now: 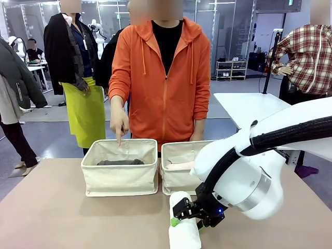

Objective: Divide the towels into two baskets.
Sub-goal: Pick up one hotel-folded towel from the bottom of the table and place it in the Fabric basket indicated by the person.

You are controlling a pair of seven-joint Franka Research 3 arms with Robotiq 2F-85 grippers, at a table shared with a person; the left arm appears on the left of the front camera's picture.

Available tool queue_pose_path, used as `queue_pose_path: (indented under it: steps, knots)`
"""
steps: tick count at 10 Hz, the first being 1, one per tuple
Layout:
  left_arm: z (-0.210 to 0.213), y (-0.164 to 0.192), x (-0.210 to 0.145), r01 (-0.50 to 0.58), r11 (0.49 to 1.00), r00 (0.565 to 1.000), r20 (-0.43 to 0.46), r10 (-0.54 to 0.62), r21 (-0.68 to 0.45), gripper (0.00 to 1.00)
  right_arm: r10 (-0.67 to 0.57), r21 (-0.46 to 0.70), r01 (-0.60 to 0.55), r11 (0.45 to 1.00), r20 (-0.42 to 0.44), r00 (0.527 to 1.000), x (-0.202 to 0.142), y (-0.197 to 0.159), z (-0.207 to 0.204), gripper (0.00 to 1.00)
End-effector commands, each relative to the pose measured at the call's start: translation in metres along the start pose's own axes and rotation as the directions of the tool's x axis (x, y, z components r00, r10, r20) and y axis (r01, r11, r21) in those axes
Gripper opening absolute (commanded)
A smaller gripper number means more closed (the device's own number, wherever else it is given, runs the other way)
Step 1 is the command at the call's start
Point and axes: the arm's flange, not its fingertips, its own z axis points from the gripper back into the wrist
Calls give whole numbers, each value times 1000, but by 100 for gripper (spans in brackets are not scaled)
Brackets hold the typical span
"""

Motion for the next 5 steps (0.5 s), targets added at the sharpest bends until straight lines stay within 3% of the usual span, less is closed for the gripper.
queue_pose_path:
  steps: [1, 5]
  knots:
    - [3, -1, -3, 7, 1000, 1000, -2, -7, -9, 100, 15, -19, -14, 1000, 27, 1000, 2, 5, -19, 65]
    - [3, -1, -3, 7, 1000, 1000, -2, -7, -9, 100, 20, -23, -19, 1000, 43, 999, 5, 6, -10, 25]
